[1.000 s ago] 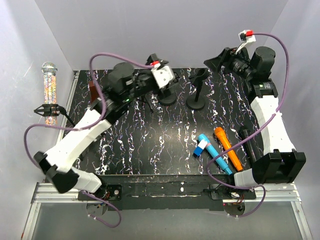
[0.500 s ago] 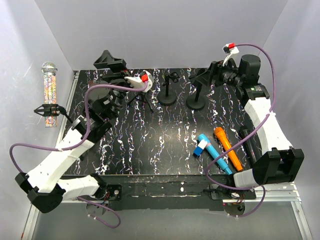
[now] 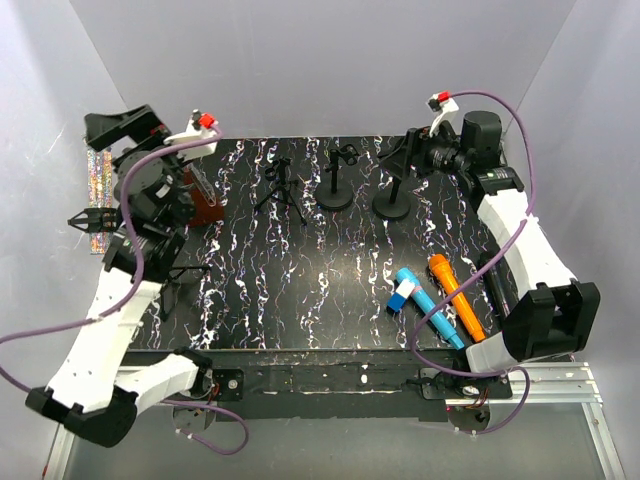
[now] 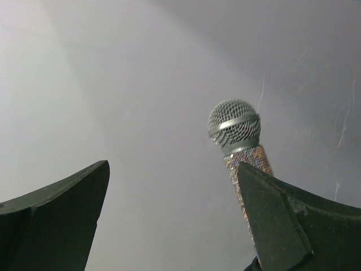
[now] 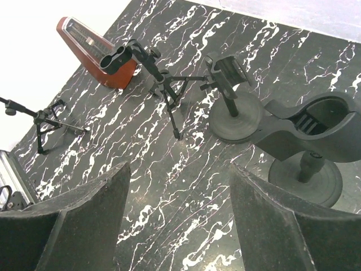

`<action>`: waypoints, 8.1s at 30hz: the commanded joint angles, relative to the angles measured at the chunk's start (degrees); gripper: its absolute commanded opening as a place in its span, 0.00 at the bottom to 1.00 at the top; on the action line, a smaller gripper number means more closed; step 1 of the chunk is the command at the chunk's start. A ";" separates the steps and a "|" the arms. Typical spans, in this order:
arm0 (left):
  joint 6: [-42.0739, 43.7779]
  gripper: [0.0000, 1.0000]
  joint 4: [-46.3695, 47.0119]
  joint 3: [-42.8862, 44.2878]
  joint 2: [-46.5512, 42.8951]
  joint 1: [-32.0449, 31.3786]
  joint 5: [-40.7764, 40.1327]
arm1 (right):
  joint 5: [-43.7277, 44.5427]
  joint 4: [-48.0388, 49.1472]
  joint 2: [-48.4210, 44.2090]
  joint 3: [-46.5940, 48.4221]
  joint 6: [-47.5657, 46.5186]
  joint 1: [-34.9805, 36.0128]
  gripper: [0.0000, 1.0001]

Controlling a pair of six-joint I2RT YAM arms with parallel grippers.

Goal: Remove the microphone from the stand

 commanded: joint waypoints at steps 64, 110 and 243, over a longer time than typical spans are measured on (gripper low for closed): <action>-57.00 0.11 -32.13 9.88 2.99 19.94 21.76 | 3.21 -0.05 3.62 6.99 -1.66 7.73 0.77; -70.90 0.00 -36.99 19.03 9.31 11.86 95.53 | 4.53 -0.75 -1.48 2.41 -7.11 9.76 0.77; -60.08 0.88 -48.40 33.68 18.98 -4.32 72.67 | -21.22 8.31 3.54 32.13 12.23 -8.16 0.01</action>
